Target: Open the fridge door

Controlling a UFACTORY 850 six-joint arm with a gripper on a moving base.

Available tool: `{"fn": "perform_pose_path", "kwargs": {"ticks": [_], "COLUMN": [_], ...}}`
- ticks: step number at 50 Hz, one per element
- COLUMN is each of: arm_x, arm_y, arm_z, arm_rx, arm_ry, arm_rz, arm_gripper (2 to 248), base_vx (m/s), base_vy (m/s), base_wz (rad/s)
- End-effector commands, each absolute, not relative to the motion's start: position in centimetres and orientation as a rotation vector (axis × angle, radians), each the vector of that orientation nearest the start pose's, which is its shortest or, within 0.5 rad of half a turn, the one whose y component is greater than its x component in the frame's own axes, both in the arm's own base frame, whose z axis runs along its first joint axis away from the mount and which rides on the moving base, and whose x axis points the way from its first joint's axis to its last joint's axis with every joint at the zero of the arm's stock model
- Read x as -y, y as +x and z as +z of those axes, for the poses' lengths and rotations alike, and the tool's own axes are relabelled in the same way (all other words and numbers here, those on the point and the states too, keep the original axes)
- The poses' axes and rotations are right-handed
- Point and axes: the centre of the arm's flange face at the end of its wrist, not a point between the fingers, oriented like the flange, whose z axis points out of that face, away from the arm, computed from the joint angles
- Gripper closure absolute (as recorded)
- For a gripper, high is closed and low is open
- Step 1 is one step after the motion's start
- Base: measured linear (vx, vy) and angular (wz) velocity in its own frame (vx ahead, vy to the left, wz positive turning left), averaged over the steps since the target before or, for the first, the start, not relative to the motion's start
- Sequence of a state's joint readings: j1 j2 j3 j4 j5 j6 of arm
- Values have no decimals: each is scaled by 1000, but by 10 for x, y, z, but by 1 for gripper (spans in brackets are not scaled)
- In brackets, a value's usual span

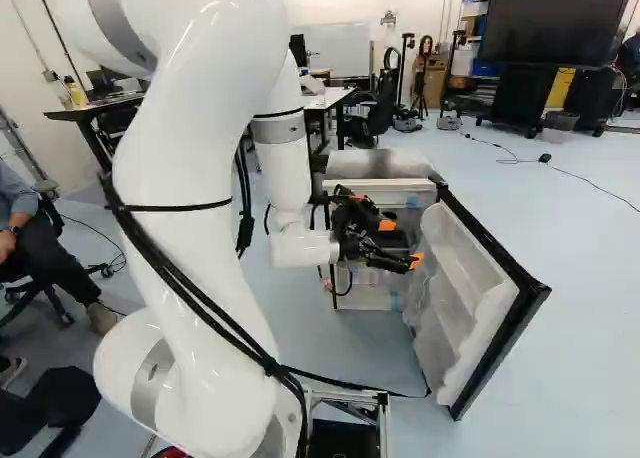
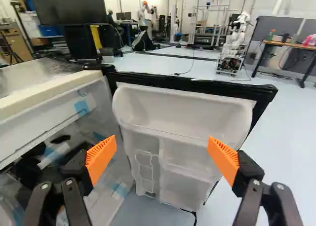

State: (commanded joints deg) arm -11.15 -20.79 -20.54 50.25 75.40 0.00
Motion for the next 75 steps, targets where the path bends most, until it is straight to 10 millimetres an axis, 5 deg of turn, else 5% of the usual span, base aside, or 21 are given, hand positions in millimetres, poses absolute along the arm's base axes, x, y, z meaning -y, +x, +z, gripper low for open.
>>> {"fn": "perform_pose_path", "kwargs": {"ticks": [40,75], "arm_x": [120,88], "arm_y": [323,321], "arm_z": [289,316], "arm_rx": [1017,847], "arm_ry": [1884,2108], "arm_rz": [1440,1588], "arm_gripper": [3,3], "base_vx": [0,0], "base_vy": [0,0], "base_wz": [0,0]}}
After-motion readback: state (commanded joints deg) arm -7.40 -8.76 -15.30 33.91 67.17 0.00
